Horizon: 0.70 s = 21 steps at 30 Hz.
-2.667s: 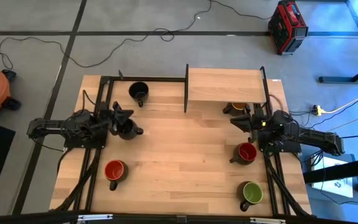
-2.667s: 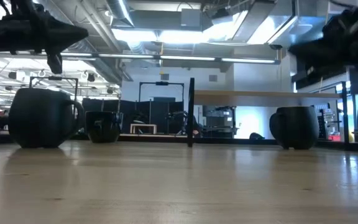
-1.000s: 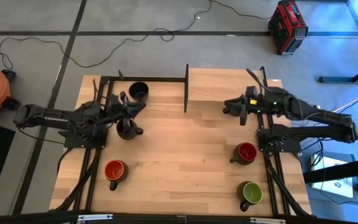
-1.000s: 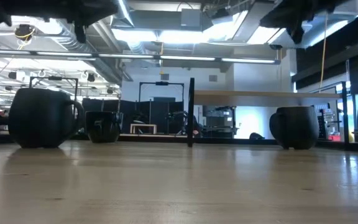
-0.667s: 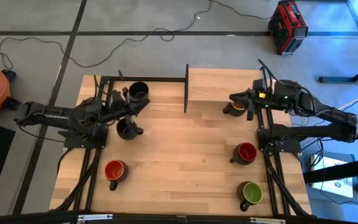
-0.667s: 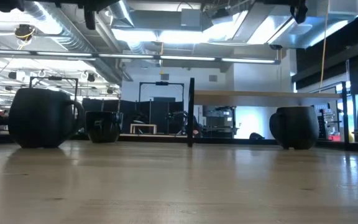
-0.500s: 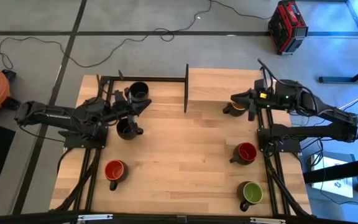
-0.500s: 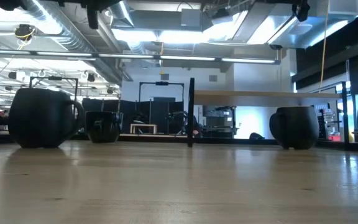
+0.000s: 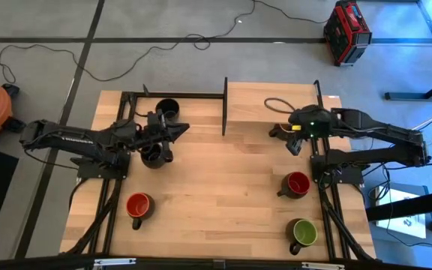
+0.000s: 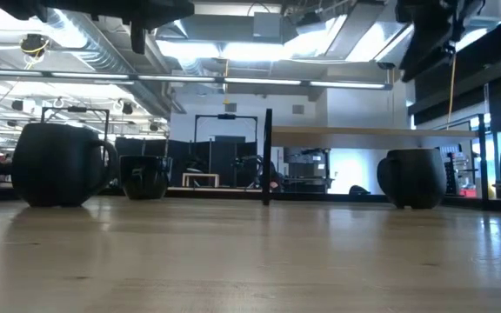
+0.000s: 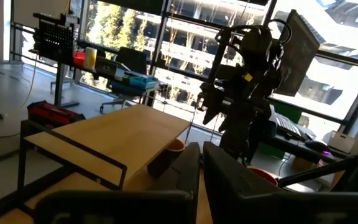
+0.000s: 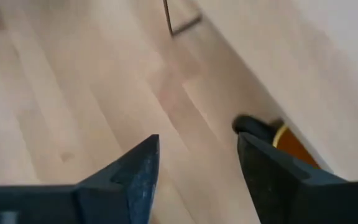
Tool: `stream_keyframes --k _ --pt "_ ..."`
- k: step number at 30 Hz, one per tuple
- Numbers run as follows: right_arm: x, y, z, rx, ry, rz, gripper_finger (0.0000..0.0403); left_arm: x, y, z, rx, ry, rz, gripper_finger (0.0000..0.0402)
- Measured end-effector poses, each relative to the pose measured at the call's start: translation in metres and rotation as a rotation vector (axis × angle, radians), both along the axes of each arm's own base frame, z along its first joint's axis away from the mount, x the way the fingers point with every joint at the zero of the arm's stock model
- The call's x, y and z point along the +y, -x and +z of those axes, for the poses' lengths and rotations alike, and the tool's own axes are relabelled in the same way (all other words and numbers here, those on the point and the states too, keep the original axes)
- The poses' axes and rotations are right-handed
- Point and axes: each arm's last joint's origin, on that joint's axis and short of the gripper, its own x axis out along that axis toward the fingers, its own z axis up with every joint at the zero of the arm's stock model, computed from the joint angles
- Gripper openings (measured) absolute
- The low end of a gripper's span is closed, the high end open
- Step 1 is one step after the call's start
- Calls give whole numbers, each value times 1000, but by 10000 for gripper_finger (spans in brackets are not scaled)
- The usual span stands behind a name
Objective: Place coffee mugs
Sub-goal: Put the yellow mug on the shelf
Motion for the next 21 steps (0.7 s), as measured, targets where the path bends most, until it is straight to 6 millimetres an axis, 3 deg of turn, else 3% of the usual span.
stream_keyframes --k 5,10,16,21 --pt "2 -4 -3 10 -86 64 204 1 0 0 -3 1 8 14" --pt "11 0 -2 -28 -315 179 193 0 0 0 -4 1 -5 14" --pt "32 4 -1 -4 -454 215 186 0 0 0 -3 0 -17 14" --pt "50 7 -3 60 -389 172 186 -1 0 -3 27 0 -22 14"
